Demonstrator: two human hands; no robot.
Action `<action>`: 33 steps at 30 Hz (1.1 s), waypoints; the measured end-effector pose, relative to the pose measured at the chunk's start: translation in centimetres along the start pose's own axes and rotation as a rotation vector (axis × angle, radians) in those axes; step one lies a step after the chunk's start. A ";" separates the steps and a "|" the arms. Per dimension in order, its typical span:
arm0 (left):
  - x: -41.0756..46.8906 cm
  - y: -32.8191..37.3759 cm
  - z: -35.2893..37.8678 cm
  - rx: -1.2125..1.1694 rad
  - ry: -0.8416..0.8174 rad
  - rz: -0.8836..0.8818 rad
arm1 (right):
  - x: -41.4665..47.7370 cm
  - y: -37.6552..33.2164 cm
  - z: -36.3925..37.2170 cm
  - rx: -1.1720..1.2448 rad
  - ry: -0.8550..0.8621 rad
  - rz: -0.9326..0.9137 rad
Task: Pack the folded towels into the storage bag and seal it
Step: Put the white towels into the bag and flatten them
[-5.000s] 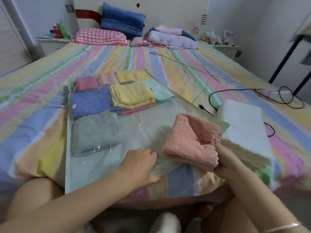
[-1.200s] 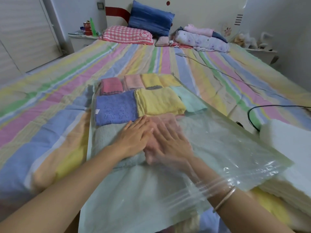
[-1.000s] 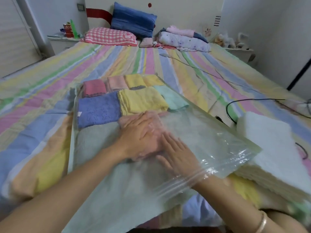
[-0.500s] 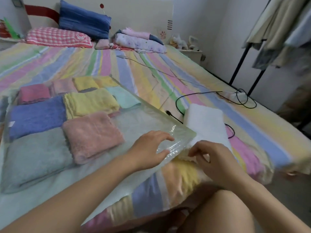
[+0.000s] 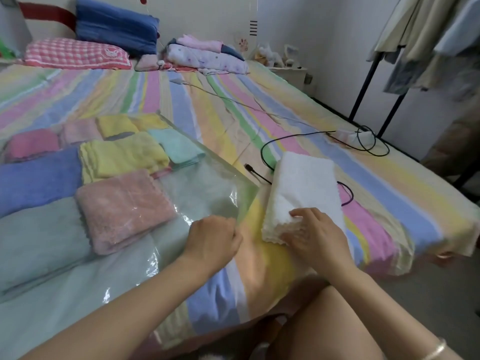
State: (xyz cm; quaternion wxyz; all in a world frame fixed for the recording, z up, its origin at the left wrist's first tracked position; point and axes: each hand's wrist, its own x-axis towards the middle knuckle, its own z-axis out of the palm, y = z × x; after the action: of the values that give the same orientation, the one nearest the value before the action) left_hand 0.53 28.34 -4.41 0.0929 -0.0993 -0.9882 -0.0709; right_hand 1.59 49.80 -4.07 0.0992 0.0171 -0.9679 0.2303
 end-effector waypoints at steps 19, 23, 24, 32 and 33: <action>2.4 0.7 0.9 -0.246 0.166 0.282 | 2.1 0.9 -1.2 0.353 0.041 0.281; 3.5 2.2 0.2 -0.248 0.165 0.209 | 1.9 0.8 -2.2 0.166 0.123 0.114; 3.8 2.5 0.1 -0.242 0.168 0.212 | 1.6 0.6 -2.5 0.069 0.125 0.057; 4.3 4.3 0.5 -0.336 0.140 0.412 | -1.1 -1.5 -5.2 -0.194 0.178 -0.304; 4.3 4.3 0.8 -0.341 0.158 0.444 | -1.5 -1.8 -5.5 -0.184 0.157 -0.327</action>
State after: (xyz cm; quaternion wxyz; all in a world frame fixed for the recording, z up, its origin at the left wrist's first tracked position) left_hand -2.85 33.44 -3.76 0.1647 -0.3213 -0.9059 -0.2214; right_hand 4.19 50.65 1.20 0.2116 0.1470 -0.9585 0.1222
